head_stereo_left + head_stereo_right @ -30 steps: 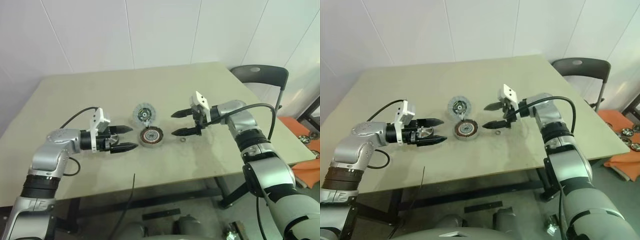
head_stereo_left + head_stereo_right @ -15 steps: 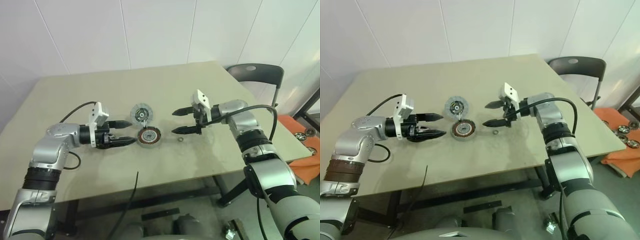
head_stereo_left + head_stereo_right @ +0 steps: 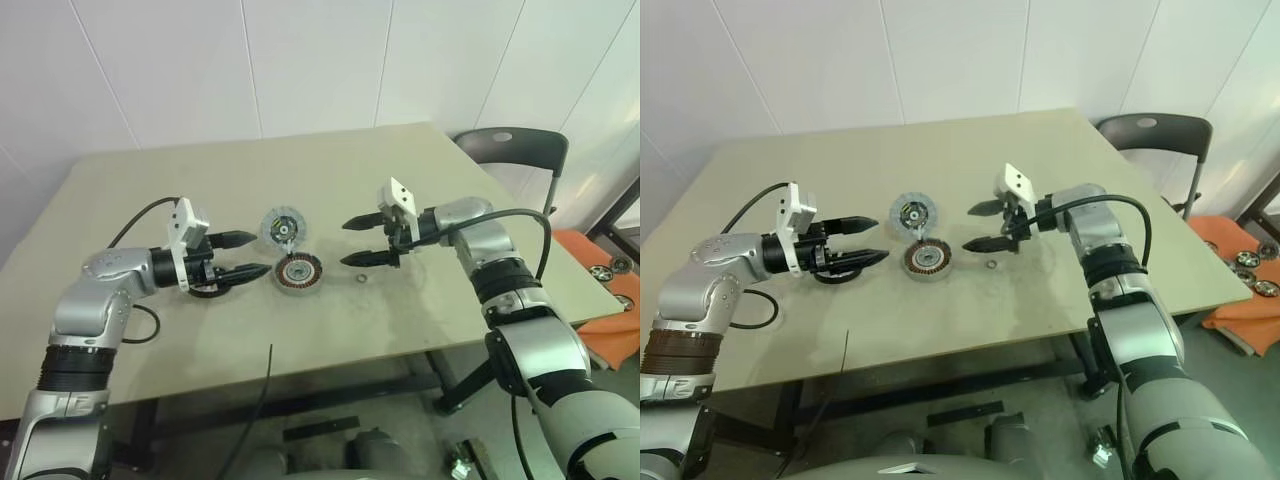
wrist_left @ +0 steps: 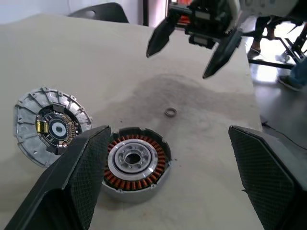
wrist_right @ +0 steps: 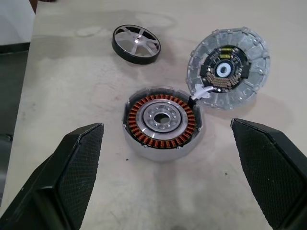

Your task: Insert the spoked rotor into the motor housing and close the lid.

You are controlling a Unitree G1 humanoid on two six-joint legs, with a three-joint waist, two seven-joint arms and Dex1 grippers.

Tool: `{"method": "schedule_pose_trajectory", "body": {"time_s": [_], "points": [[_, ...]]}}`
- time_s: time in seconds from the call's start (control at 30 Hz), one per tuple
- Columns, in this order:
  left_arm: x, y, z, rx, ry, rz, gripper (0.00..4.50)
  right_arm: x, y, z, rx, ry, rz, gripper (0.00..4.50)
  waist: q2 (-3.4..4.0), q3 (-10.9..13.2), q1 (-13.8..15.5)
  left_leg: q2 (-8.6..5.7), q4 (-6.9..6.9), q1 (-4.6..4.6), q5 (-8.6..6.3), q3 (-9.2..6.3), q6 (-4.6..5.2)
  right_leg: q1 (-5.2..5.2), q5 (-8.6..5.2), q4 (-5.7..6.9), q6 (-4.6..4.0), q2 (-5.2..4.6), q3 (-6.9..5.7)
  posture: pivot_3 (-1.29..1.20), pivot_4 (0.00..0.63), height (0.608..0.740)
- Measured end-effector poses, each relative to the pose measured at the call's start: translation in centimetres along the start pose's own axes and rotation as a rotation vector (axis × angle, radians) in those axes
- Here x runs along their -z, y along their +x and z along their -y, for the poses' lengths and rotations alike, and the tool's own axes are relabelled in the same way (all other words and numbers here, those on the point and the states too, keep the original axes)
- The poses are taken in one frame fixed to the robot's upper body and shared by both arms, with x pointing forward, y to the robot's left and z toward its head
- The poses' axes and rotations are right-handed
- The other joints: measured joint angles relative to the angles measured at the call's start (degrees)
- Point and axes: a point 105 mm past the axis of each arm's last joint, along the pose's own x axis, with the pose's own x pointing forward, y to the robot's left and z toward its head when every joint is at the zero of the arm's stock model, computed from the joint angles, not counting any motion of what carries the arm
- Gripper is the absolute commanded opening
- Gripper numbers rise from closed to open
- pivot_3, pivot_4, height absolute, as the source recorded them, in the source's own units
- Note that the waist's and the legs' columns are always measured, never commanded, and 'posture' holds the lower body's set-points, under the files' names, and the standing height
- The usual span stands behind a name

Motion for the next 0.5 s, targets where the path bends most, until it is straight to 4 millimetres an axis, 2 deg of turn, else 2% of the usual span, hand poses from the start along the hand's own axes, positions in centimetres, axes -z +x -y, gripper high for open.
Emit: {"method": "schedule_pose_trajectory", "body": {"time_s": [0.5], "points": [[0.38,0.11,0.34,0.021,-0.012,-0.009,4.18,0.07,-1.01,0.43,0.048,-0.018,-0.016,4.44,0.0,0.0,0.0,-0.01,0.04,0.01,0.0,0.01,0.0,-0.01,0.0,0.06,0.0,0.02,0.0,0.0,0.0,0.74]]}}
